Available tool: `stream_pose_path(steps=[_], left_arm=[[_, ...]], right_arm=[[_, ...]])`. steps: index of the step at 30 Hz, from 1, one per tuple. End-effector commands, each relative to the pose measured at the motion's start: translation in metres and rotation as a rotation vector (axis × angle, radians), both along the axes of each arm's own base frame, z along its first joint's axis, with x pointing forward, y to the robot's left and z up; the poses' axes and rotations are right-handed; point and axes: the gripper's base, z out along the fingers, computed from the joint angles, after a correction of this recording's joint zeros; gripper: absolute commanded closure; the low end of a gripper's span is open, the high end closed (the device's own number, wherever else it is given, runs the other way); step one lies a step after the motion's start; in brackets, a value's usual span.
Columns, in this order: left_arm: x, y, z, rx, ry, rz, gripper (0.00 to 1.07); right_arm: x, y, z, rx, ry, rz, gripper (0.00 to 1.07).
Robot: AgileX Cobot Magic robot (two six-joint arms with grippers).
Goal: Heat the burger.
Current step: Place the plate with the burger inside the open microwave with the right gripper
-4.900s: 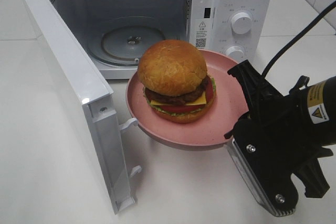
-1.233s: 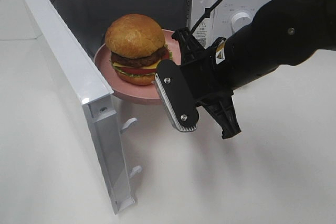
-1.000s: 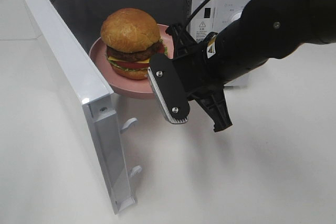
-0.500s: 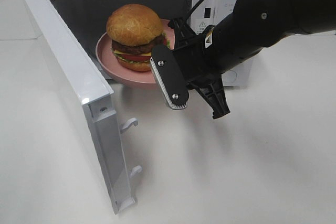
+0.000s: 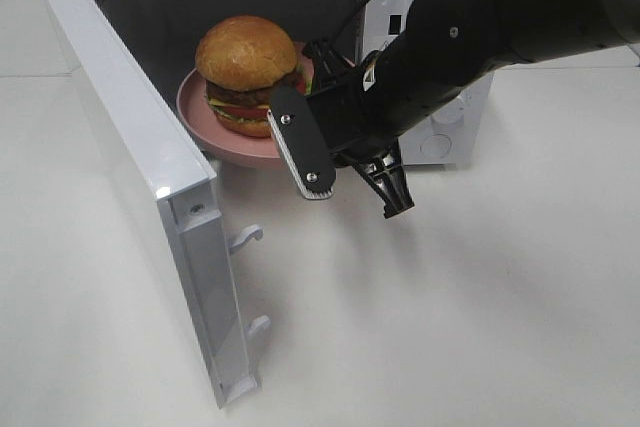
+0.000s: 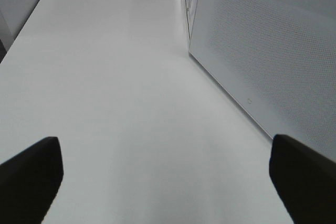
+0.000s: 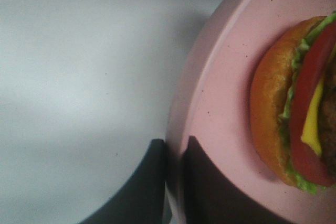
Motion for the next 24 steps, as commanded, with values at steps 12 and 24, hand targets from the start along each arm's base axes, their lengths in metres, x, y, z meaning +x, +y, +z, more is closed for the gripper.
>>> stream_pose_path(steps=[12,24], left_arm=[[-0.002,0.000,-0.001,-0.002,-0.006,0.001,0.07],[-0.002,0.000,-0.001,-0.002,-0.005,0.001,0.07]], right_arm=[[0.029,0.021,0.008,0.088,-0.078,-0.022,1.07],[0.052,0.039,0.000,0.094,-0.067,-0.031,1.07]])
